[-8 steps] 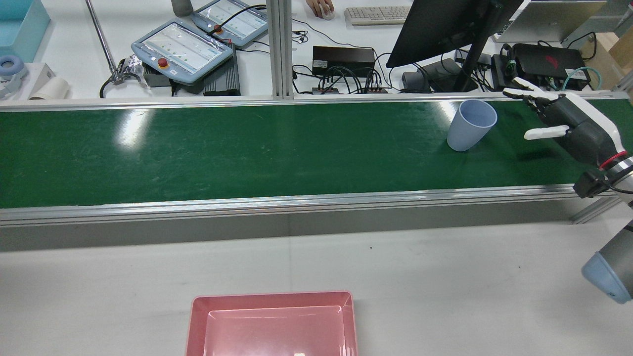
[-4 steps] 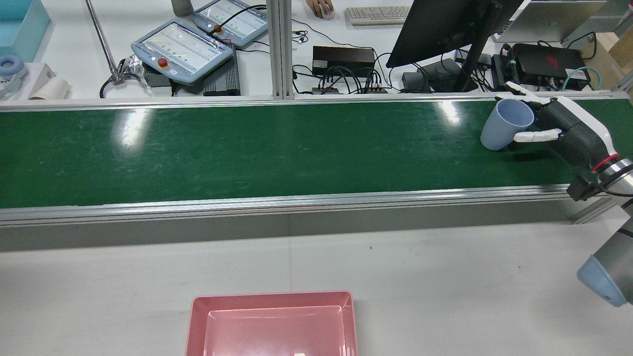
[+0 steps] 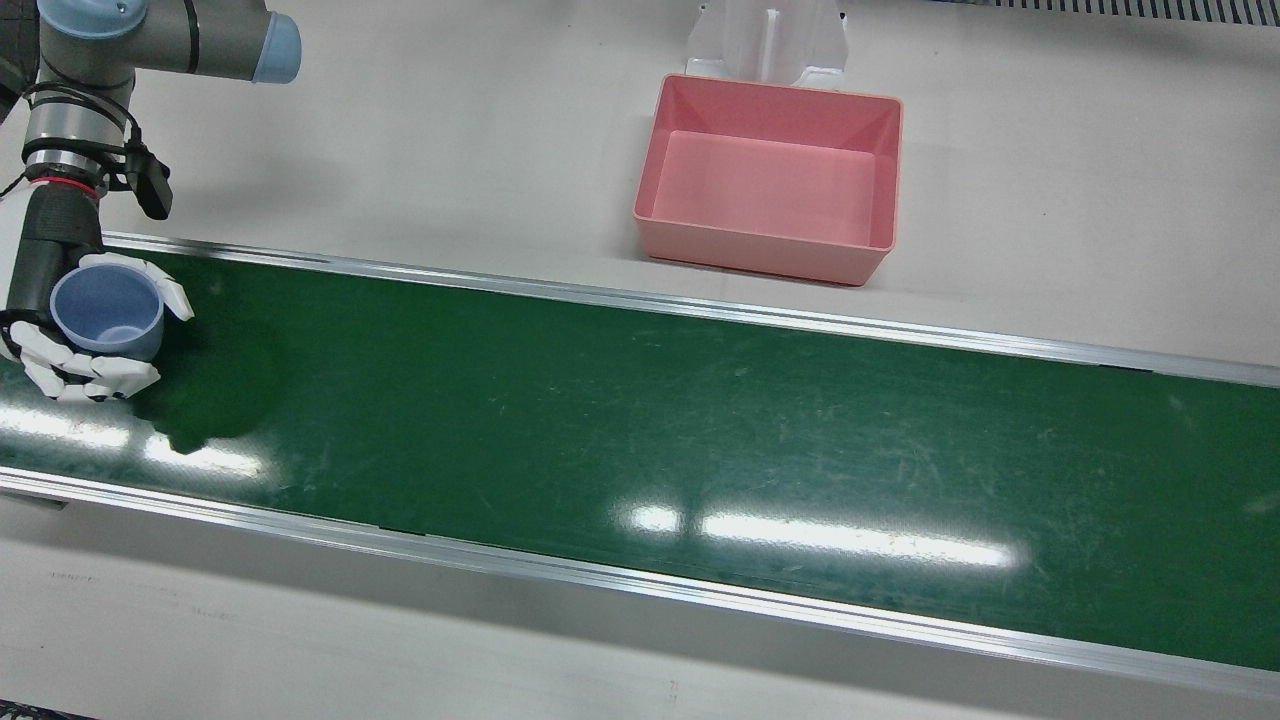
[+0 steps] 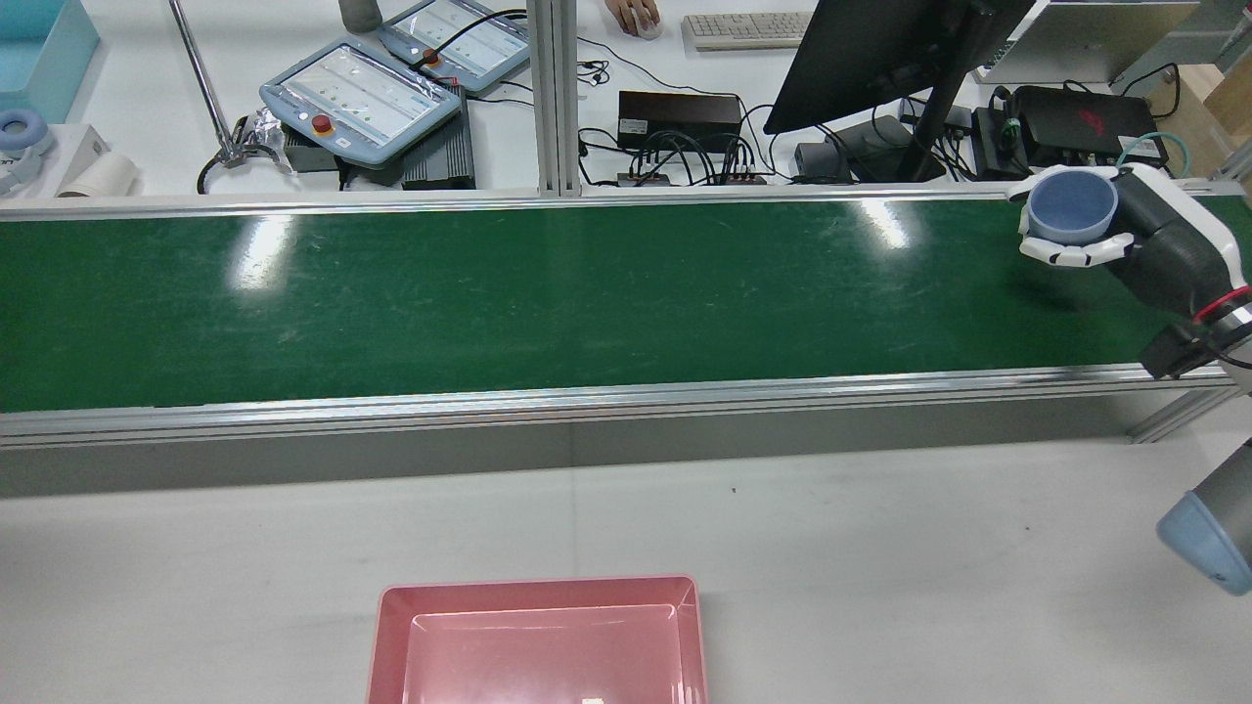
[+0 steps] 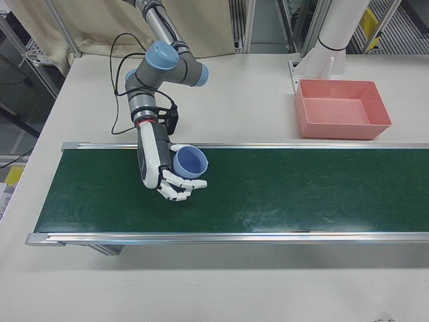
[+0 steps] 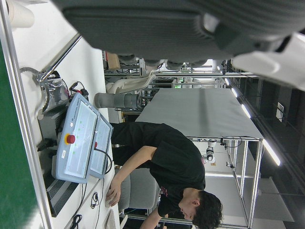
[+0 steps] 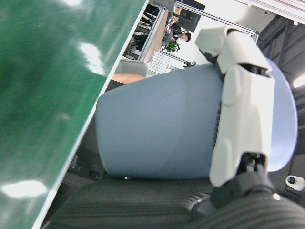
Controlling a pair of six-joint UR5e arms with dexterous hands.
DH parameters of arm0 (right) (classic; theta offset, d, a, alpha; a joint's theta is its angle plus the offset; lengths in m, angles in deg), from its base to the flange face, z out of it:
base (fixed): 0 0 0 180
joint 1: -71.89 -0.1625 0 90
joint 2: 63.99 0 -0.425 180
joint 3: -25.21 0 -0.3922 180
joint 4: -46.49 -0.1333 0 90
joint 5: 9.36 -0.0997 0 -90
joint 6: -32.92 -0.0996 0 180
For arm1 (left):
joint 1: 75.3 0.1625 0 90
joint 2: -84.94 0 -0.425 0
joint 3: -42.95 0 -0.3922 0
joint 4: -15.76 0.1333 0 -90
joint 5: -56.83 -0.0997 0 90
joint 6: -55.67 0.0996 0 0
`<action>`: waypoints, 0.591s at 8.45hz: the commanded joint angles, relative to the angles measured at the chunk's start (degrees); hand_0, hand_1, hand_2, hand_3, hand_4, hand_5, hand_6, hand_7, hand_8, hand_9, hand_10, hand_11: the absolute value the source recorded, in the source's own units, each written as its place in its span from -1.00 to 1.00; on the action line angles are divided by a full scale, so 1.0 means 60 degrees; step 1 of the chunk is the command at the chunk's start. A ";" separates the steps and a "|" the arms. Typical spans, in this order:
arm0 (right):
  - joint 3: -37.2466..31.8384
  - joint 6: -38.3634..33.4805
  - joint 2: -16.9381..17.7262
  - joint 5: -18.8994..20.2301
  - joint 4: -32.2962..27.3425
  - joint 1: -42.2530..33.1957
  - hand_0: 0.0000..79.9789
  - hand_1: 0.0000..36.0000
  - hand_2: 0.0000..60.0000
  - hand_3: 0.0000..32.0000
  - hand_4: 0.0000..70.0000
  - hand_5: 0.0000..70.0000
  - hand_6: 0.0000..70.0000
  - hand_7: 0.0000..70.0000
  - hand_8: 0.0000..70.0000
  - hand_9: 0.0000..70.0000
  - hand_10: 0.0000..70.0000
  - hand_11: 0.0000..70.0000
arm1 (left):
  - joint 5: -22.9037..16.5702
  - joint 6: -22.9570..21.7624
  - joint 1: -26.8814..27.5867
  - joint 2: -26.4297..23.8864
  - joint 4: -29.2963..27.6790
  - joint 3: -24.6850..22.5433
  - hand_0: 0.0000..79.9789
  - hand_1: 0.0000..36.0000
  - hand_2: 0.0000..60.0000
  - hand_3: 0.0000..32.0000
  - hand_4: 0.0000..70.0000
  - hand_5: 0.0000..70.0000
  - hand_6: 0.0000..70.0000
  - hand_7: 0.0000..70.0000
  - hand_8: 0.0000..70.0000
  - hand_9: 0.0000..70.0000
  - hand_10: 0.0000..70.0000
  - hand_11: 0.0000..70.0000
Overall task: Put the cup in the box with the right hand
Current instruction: 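Lift the cup with the right hand and carry it toward the pink tray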
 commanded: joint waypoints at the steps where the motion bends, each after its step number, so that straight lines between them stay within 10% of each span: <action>1: 0.1442 -0.0186 0.0180 0.0043 0.0126 -0.0822 0.57 1.00 1.00 -1.00 -0.18 -0.45 0.01 1.00 0.39 1.00 -0.08 0.41 | -0.0003 0.0000 0.0000 0.0002 -0.0015 0.0009 -1.00 -1.00 -1.00 -1.00 -1.00 -1.00 -1.00 -1.00 -1.00 -1.00 -1.00 -1.00; 5: 0.3651 0.0266 0.0063 0.0014 0.1221 0.0841 0.68 1.00 1.00 -1.00 -0.11 -0.44 0.03 1.00 0.37 1.00 -0.10 0.38 | 0.0011 0.0000 -0.0014 -0.0013 0.0000 -0.0005 -1.00 -1.00 -1.00 -1.00 -1.00 -1.00 -1.00 -1.00 -1.00 -1.00 -1.00 -1.00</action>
